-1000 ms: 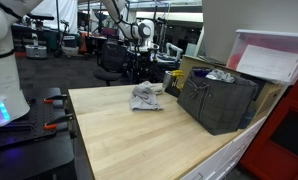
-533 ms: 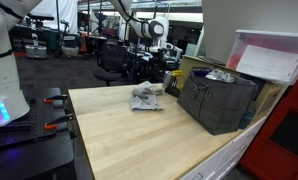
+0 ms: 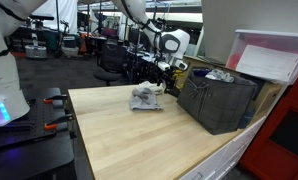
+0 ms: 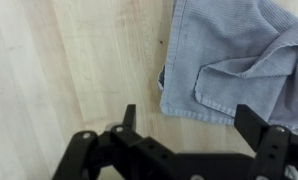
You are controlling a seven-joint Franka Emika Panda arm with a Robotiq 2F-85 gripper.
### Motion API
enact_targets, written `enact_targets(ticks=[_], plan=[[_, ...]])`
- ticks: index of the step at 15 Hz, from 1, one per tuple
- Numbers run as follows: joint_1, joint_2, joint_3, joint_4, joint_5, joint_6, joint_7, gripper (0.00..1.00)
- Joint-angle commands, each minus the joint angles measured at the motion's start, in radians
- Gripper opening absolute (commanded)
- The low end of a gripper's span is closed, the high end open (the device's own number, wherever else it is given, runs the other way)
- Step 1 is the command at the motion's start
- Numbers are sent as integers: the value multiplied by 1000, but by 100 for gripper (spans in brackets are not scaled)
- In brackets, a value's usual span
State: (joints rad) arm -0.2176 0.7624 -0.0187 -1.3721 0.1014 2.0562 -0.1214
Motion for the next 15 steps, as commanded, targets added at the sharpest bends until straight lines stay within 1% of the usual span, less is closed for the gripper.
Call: enact_targets(ticks=[1, 8, 13, 14, 15], plan=[[-27, 34, 28, -20, 78, -4, -21, 100], [-22, 130, 53, -61, 157, 28, -14, 100], [-23, 160, 46, -94, 175, 53, 3, 100], [-23, 164, 44, -98, 178, 57, 9, 75], [-25, 164, 44, -103, 179, 59, 9, 74]])
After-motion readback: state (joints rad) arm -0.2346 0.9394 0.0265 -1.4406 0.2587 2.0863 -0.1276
